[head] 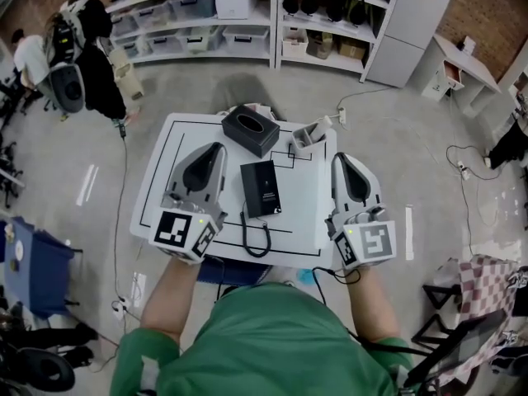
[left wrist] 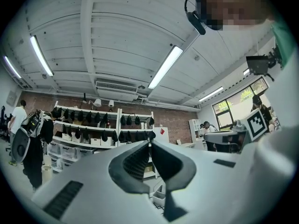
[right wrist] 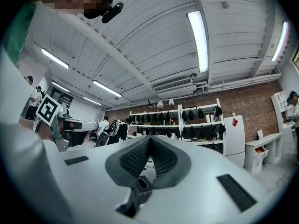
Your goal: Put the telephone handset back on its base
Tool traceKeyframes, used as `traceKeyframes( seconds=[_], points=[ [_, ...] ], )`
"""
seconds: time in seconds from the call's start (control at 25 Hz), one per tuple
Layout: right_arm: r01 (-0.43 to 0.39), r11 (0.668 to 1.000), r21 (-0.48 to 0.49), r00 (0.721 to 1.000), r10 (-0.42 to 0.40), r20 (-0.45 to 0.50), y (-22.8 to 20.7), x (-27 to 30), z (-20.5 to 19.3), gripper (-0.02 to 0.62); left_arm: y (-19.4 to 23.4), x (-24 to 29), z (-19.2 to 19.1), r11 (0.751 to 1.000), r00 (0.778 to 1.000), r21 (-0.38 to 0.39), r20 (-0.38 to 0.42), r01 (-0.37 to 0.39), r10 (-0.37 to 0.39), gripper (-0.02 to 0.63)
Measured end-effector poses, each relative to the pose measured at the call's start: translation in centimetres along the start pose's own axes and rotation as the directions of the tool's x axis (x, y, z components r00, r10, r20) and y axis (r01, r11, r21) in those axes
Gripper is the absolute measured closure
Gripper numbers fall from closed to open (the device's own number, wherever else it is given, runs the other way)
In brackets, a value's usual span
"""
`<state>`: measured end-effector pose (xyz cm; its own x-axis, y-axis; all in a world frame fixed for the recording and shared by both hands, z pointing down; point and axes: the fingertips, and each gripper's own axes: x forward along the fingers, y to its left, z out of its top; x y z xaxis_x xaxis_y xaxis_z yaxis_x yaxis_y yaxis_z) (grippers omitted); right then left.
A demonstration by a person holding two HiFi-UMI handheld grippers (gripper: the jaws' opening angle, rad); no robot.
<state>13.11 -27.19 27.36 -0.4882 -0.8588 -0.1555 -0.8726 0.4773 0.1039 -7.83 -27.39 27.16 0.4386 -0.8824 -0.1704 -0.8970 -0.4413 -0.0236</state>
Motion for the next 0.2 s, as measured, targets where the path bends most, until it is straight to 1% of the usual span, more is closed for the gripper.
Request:
traceKeyframes(
  seconds=[0.2],
  points=[
    [-0.017,1.0,0.001,1.0,0.017,-0.01,-0.9,-0.4,-0.8,0.574,-1.2,0.8,-1.1,1.0,1.0,-0.007,-0.015,-0.01,0.01,0.572]
  ],
)
